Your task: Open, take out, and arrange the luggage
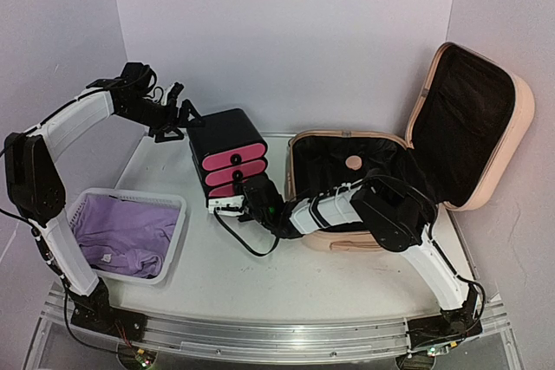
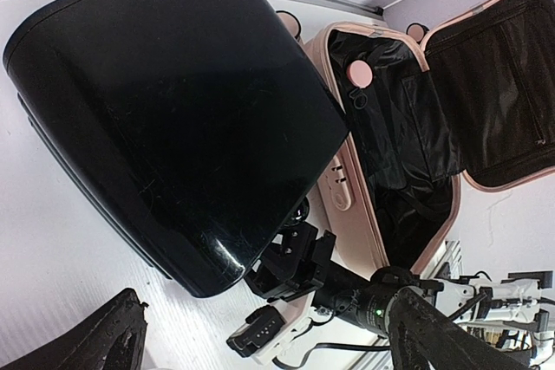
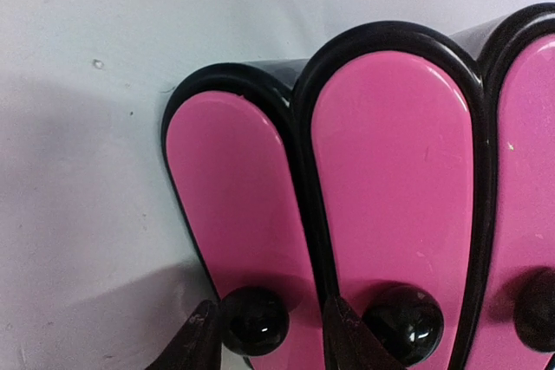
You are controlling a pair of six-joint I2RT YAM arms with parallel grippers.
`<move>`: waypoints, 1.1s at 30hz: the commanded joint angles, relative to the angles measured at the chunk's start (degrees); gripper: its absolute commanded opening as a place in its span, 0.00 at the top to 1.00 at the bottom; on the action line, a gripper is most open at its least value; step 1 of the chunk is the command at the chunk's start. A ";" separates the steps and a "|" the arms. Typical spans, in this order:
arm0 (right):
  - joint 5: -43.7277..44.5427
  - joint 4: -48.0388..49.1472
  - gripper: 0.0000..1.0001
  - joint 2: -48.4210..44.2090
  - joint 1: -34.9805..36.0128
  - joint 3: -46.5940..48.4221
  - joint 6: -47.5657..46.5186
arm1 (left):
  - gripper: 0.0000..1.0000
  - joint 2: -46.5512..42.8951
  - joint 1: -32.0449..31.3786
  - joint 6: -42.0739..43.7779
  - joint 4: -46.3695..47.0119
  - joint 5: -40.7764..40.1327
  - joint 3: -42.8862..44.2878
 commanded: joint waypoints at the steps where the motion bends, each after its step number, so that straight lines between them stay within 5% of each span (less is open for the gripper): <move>1: -3.16 2.51 0.58 -1.10 -3.41 -6.35 2.72 | 0.02 -1.29 0.37 0.14 2.50 1.02 0.03; 17: 1.72 -0.41 0.48 2.36 -3.84 -0.38 2.68 | 0.02 -1.42 0.35 0.09 2.56 1.33 -0.01; 33: 2.97 -4.83 0.78 3.21 -4.30 2.10 0.75 | 0.02 -1.27 0.34 0.05 2.66 1.41 0.04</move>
